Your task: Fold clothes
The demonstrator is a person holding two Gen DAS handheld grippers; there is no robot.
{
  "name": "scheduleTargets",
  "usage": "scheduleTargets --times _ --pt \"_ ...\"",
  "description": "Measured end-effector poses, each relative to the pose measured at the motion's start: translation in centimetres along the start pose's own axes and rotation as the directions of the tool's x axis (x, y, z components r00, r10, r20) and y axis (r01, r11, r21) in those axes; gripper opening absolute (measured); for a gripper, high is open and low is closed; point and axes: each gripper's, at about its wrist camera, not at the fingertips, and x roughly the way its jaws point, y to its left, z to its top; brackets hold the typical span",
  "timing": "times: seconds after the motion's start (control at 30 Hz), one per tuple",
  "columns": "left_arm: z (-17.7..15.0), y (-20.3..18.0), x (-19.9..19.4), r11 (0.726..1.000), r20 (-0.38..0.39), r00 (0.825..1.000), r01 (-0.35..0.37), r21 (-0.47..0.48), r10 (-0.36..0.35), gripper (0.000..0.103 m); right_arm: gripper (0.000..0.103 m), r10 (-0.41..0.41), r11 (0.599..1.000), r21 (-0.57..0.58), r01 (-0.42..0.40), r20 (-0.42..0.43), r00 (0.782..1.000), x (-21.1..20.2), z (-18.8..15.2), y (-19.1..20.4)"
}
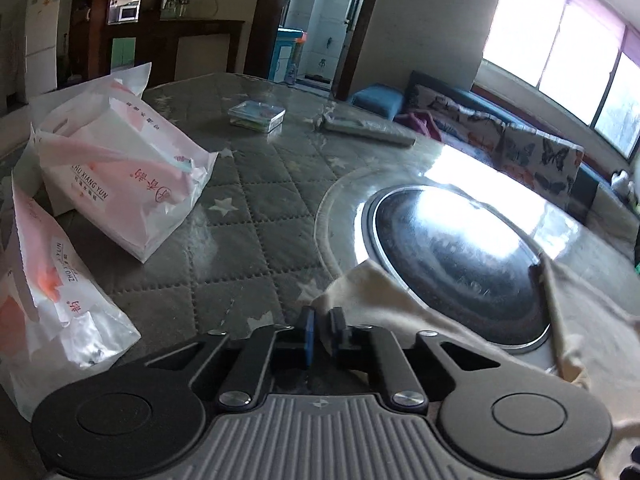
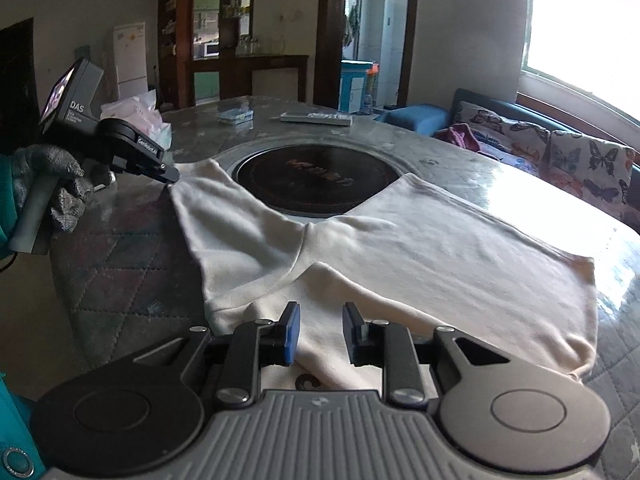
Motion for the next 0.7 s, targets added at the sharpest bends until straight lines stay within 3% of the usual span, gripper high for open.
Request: scheduleTargets --times 0.17,0.3,0.4,0.53,0.7 --pt "0.9 -2.3 -2.9 0.992 0.054 0.991 0.12 0.036 -0.122 0.006 0.023 -0.019 0.999 0.041 0.018 0.025 1.0 -0.9 -0.1 -0.9" --pt "1.3 -6.3 -5.5 0.959 0.052 0.961 0.263 0.11 -0.27 0.006 0.023 -0.054 0.994 0.095 0.049 0.045 0.998 -1.8 -0.5 -2.1" --pt "1.2 -9.9 -7.2 0.915 0.029 0.926 0.368 0.164 -0.377 0.006 0.023 -0.084 0.986 0.147 0.075 0.06 0.995 -2.8 -1.0 -3.3" --pt "0.2 -15.3 -8.7 0.835 -0.023 0.864 0.493 0.245 -0.503 0.006 0.023 -0.13 0.971 0.213 0.111 0.076 0.989 -4.1 -1.9 -5.0" --pt "-1.9 -21.1 -8.7 0.74 -0.127 0.789 0.609 0.285 -0.6 0.006 0.023 -0.19 0.94 0.302 0.157 0.083 0.978 -6.0 -3.5 -7.1"
